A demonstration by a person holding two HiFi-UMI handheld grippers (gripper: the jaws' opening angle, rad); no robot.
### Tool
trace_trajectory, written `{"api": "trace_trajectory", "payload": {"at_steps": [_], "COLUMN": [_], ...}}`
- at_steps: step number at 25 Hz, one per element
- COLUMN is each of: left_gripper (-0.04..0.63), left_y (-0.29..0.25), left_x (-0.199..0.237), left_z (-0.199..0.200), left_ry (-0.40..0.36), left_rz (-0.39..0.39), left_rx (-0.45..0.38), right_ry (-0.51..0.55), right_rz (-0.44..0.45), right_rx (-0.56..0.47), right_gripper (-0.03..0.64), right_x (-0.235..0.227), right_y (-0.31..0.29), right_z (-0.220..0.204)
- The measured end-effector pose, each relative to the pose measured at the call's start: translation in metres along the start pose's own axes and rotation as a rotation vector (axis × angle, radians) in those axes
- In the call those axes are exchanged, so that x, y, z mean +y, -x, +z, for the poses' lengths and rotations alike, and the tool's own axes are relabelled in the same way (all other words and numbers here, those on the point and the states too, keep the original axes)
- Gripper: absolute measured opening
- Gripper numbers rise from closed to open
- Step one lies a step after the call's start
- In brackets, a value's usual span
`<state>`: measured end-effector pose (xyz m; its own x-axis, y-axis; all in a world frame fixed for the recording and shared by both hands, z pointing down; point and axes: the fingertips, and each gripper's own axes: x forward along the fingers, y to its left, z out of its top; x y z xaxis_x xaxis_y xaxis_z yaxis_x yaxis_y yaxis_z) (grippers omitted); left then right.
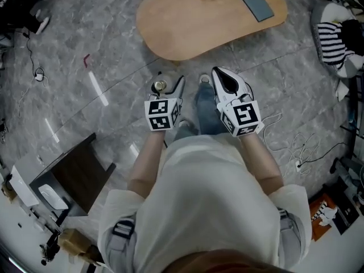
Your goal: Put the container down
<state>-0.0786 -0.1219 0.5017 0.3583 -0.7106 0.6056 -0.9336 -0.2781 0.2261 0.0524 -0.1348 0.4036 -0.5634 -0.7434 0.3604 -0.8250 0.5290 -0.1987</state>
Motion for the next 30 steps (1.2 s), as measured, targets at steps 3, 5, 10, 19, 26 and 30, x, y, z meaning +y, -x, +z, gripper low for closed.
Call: {"api": "trace_trajectory", "payload": {"at_steps": [3, 5, 10, 19, 26, 30], "left_gripper": [0.348, 0.348, 0.348, 0.348, 0.348, 0.348], "left_y": [-0.043, -0.074, -0.148, -0.273, -0.343, -0.37], "left_x": [0.005, 0.01, 0.026, 0.055, 0.073, 0.081], "left_z": [0.003, 0.004, -0.005, -0.051, -0.079, -0.088], "left_ry": [-0.001, 0.0, -0.006, -0.021, -0.068, -0.089], "left_rz": [0.011, 0.022, 0.056, 0.101, 0.14, 0.163], "left_rx": [0.021, 0.031, 0.052, 0.166, 0.225, 0.239], "right_ry": [0.004, -0.004, -0.021, -0.008, -0.042, -0.058], "right_rz": [0.01, 0.007, 0.0, 0.043, 0.09, 0.105], "right_rx": [0.031, 0.048, 0.108, 0.22, 0.287, 0.306], "right_gripper": [-0.002, -0.002, -0.002, -0.002, -0.002, -0.002], "right_x": [-0.024, -0.042, -0.083, -0.133, -0.148, -0.157], "right_y": [-0.025, -0.042, -0.077, -0.13, -0.156, -0.169], "right_z": [-0.006, -0.013, -0.044, -0.103, -0.141, -0.156]}}
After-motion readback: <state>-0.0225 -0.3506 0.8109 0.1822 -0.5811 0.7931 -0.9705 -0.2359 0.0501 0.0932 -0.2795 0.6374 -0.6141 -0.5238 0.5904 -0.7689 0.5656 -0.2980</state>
